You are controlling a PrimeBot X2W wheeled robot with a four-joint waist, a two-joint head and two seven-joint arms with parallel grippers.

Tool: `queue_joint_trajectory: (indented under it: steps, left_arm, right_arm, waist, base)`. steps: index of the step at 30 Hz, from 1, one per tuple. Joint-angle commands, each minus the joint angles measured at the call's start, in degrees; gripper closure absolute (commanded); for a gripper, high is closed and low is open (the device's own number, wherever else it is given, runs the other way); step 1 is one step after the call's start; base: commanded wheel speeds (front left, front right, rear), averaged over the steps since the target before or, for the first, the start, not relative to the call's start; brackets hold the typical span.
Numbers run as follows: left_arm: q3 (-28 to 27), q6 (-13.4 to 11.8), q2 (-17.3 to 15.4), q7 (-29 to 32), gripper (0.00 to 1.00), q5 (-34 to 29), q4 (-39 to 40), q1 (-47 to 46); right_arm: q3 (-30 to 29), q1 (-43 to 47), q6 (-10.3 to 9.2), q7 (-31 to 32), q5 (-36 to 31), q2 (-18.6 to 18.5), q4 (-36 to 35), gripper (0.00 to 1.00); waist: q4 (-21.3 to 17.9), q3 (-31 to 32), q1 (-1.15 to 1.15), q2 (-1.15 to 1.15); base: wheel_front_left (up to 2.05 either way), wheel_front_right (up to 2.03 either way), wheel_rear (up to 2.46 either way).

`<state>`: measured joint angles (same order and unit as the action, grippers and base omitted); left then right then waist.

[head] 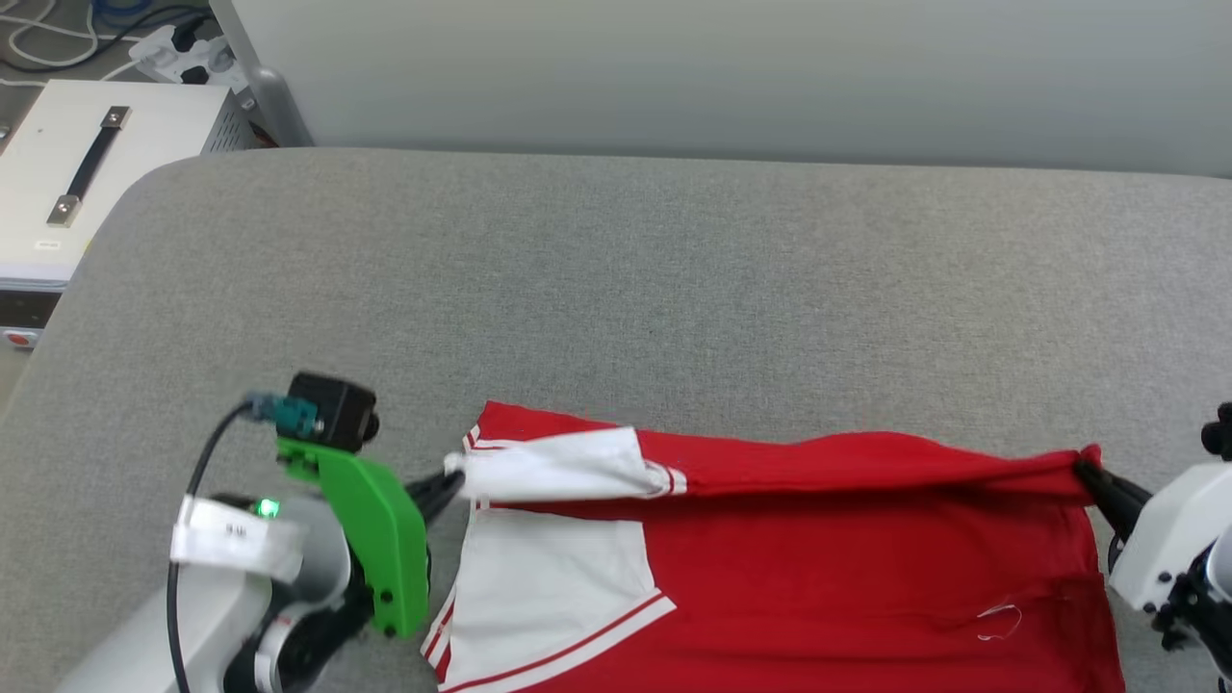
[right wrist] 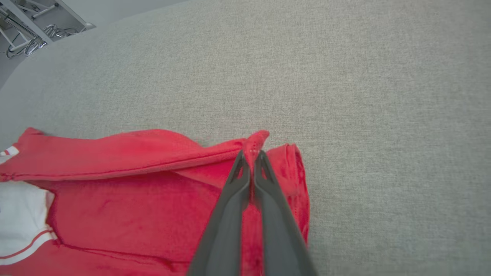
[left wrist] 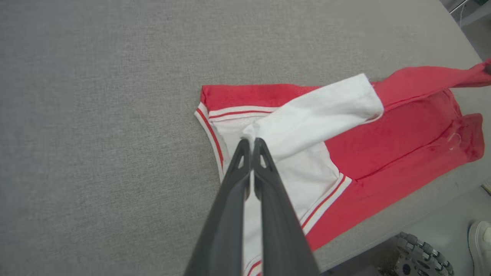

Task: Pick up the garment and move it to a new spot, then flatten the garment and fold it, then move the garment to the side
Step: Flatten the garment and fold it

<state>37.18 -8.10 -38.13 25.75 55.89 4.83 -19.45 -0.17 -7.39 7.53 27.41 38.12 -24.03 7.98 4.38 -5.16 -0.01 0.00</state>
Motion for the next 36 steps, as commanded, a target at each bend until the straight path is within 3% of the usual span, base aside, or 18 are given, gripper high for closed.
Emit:
queue_joint_trajectory:
  steps: [1, 10, 25, 26, 28, 29, 30, 31, 32, 36]
  left_arm:
    - [0.12, -0.58, -0.74, -0.74, 1.0, 0.49, 0.9, 2.82]
    - [2.49, -1.2, -1.92, -1.67, 1.0, 0.79, 1.61, 10.16]
    - [5.92, 0.99, 1.01, -3.37, 1.0, -1.06, -4.81, 10.74]
    - [6.12, 1.17, 1.28, -3.57, 0.84, -1.27, -5.21, 10.62]
    - [6.97, 1.74, 1.76, -3.54, 0.7, -1.81, -6.15, 10.45]
    - [7.31, 1.98, 2.1, -3.52, 0.57, -1.87, -6.61, 10.43]
    - [7.44, 2.11, 2.37, -3.7, 0.22, -1.95, -6.91, 10.38]
    - [7.53, 2.23, 2.66, -4.1, 0.0, -2.14, -7.26, 10.29]
    - [7.61, 2.33, 2.88, -4.44, 0.0, -2.29, -7.64, 10.28]
    - [7.31, 2.26, 3.49, -5.81, 0.0, -2.34, -8.34, 10.39]
  right_arm:
    - [-0.18, 1.59, -0.04, 0.58, 0.52, -0.07, -0.94, 1.0]
    - [1.0, 7.65, -0.04, 5.48, 2.35, -1.51, -4.59, 1.0]
    - [2.59, 10.81, -0.04, 7.86, -0.69, -2.8, -4.73, 1.0]
    - [2.85, 10.8, -0.04, 7.74, -1.03, -2.87, -4.55, 1.0]
    - [3.44, 10.76, -0.04, 7.3, -1.61, -2.86, -4.04, 1.0]
    - [3.76, 10.77, -0.04, 7.15, -1.73, -2.73, -3.65, 1.0]
    - [3.96, 10.74, -0.04, 7.05, -1.75, -2.63, -3.4, 1.0]
    - [4.0, 10.69, -0.04, 6.82, -1.83, -2.49, -3.1, 0.53]
    - [3.75, 10.75, -0.04, 6.87, -2.02, -2.25, -2.53, 0.0]
    - [3.47, 10.86, -0.04, 6.97, -1.88, -1.7, -2.96, 0.0]
  waist:
    - [0.07, 0.23, 0.01, 0.0]
    - [0.62, 0.71, 0.01, 0.0]
    - [0.4, -0.26, 0.01, 0.0]
    - [0.39, -0.36, 0.01, 0.0]
    - [0.34, -0.56, 0.01, 0.0]
    - [0.32, -0.58, 0.01, 0.0]
    - [0.29, -0.61, 0.01, 0.0]
    - [0.27, -0.57, 0.01, 0.0]
    - [0.24, -0.37, 0.01, 0.0]
    - [0.12, 0.78, 0.01, 0.0]
  base:
    - [0.0, 0.0, 0.0]
    - [0.0, 0.0, 0.0]
    - [0.0, 0.0, 0.0]
    - [0.0, 0.0, 0.0]
    - [0.0, 0.0, 0.0]
    - [0.0, 0.0, 0.0]
    - [0.0, 0.0, 0.0]
    - [0.0, 0.0, 0.0]
    - [0.0, 0.0, 0.0]
    - [0.0, 0.0, 0.0]
